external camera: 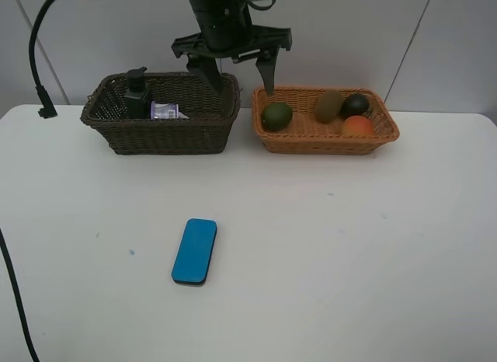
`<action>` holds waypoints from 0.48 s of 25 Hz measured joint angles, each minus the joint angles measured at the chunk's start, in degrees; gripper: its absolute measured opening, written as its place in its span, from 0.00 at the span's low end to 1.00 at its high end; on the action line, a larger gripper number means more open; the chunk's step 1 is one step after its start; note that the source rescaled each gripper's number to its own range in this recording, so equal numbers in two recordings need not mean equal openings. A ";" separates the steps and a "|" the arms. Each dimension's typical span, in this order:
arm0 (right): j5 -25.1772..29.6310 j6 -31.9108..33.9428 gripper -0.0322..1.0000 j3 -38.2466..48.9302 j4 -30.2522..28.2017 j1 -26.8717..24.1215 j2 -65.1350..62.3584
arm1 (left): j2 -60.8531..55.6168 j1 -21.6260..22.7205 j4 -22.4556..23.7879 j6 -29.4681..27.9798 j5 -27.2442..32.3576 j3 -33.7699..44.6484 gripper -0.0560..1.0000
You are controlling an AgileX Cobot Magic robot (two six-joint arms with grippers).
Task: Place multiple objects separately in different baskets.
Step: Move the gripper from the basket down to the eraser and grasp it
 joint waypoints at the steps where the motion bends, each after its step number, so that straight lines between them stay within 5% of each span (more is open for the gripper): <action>1: 0.00 0.00 1.00 0.00 0.00 0.00 0.00 | -0.76 -0.61 0.09 -0.38 0.00 0.91 1.00; 12: 0.00 0.00 1.00 0.00 0.00 0.00 0.00 | -10.34 -6.42 1.31 -8.32 -0.04 23.52 1.00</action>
